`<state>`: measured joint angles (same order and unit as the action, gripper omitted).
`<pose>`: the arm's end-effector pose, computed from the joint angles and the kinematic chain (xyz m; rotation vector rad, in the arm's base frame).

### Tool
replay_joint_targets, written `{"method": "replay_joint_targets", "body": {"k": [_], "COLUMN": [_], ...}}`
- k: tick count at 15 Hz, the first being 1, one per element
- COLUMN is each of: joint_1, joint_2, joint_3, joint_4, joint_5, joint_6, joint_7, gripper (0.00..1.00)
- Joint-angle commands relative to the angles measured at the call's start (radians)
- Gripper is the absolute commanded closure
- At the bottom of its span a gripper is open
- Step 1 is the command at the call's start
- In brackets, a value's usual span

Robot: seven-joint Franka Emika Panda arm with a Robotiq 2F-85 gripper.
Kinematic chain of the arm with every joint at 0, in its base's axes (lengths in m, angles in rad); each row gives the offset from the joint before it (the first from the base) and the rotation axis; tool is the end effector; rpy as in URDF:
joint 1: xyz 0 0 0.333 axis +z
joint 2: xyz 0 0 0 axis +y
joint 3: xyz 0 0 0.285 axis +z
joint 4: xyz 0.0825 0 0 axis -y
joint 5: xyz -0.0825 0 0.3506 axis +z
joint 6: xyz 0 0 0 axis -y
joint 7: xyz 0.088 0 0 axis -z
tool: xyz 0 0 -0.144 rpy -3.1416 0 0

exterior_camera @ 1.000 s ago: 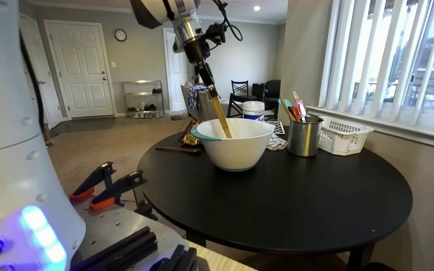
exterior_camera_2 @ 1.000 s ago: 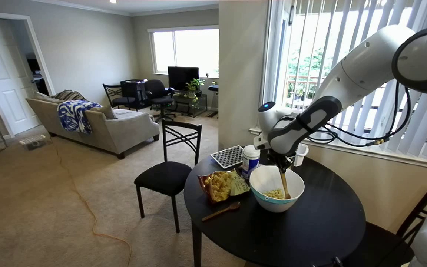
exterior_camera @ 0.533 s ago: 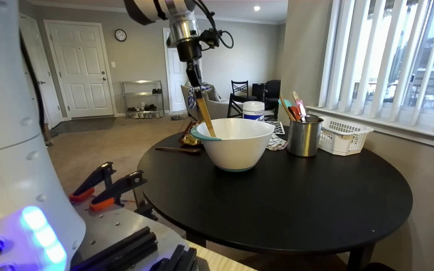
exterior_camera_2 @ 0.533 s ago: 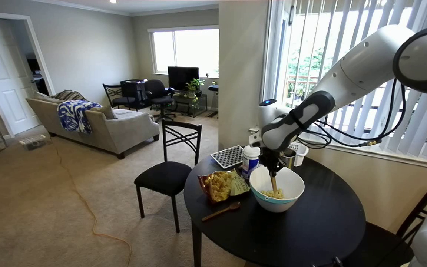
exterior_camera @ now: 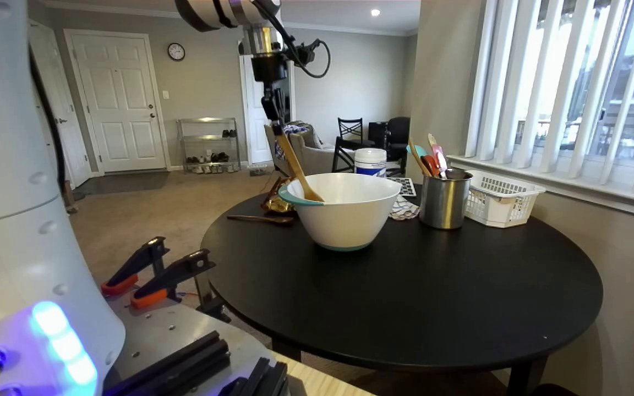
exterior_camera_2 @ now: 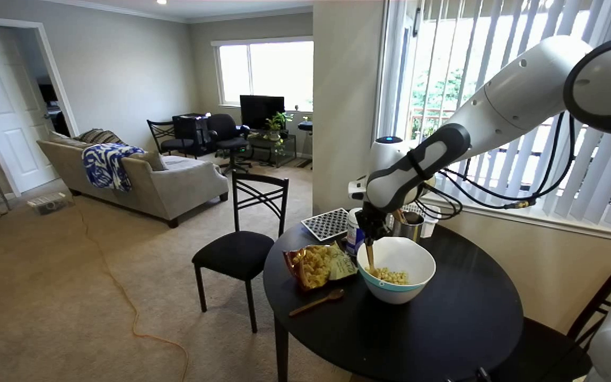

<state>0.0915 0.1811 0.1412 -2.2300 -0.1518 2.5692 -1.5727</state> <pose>0.5231 0.1239 0.2650 1.7102 2.4483 0.1264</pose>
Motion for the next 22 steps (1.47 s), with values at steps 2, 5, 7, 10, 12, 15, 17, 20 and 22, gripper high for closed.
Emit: {"method": "replay_joint_targets", "body": {"k": [2,5,7,10,12,15,17,20,22], "joint_1": [0.005,0.028,0.049,0.055,0.043,0.032,0.027,0.022,0.018], "joint_2": [-0.019,-0.017,-0.011,-0.001,0.005,0.011,0.012,0.015,0.016], "joint_3": [-0.003,-0.048,-0.092,-0.119,-0.117,-0.107,-0.101,-0.097,-0.093], "joint_4": [-0.036,-0.037,-0.02,-0.001,-0.003,-0.011,-0.016,-0.02,-0.025], "joint_5": [-0.04,-0.21,-0.391,-0.581,-0.65,-0.69,-0.689,-0.676,-0.665], "joint_6": [0.122,0.15,0.133,0.091,0.072,0.025,-0.008,-0.046,-0.064], "joint_7": [0.067,0.191,0.338,0.508,0.576,0.617,0.615,0.603,0.588], "gripper": [0.97,0.97,0.97,0.97,0.97,0.97,0.97,0.97,0.97]}}
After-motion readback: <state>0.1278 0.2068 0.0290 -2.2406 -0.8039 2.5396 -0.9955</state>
